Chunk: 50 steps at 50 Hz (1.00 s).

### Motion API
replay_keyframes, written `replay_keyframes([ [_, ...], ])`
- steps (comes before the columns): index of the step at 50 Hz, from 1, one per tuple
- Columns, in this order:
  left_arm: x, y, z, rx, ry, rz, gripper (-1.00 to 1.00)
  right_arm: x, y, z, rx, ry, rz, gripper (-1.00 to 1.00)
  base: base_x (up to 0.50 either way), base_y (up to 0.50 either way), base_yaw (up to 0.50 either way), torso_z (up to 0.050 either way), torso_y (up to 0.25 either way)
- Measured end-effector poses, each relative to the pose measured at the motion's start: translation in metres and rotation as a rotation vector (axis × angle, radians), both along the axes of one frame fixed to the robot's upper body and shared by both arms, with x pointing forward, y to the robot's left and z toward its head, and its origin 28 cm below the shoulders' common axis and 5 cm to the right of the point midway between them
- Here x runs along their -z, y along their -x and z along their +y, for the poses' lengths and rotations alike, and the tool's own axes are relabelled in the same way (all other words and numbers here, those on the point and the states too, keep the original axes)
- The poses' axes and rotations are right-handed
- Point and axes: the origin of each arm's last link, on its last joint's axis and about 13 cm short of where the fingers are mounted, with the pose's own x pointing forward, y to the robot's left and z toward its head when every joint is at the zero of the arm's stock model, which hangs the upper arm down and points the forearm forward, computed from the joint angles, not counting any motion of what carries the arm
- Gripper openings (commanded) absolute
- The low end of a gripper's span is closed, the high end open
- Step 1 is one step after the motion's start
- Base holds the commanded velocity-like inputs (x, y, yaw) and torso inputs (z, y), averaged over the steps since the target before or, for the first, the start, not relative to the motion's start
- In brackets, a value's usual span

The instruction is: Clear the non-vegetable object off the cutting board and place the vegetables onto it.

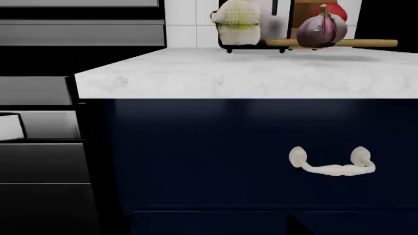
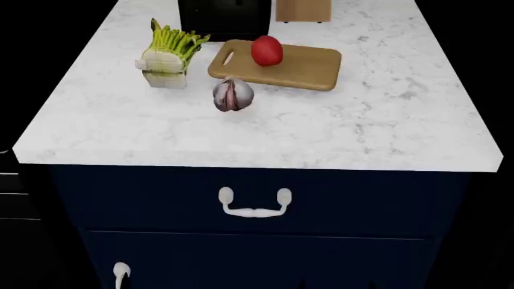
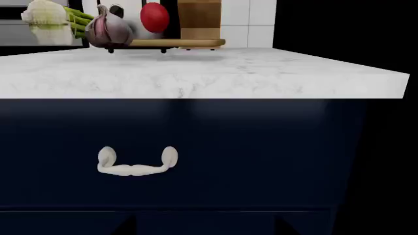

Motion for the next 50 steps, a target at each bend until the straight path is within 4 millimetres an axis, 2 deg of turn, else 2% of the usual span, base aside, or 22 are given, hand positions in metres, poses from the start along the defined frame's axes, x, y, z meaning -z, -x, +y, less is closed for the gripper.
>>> replay_keyframes([
  [24, -0.002, -0.001, 0.001, -0.005, 0.007, 0.000, 1.00, 0.000, -0.001, 0.000, 0.004, 0.002, 0.005, 1.00, 0.00, 0.00, 0.00, 0.000, 0.000],
  [32, -0.003, -0.005, 0.004, -0.013, 0.036, 0.059, 1.00, -0.005, 0.000, -0.002, 0.023, -0.021, 0.013, 1.00, 0.00, 0.00, 0.00, 0.000, 0.000],
  [40, -0.012, -0.007, 0.006, -0.014, 0.024, 0.075, 1.00, -0.023, 0.001, -0.007, 0.046, -0.001, 0.018, 1.00, 0.00, 0.00, 0.00, 0.000, 0.000],
  [50, -0.040, -0.009, 0.009, 0.021, 0.020, 0.091, 1.00, -0.056, 0.000, -0.014, 0.077, 0.080, 0.038, 1.00, 0.00, 0.00, 0.00, 0.000, 0.000],
])
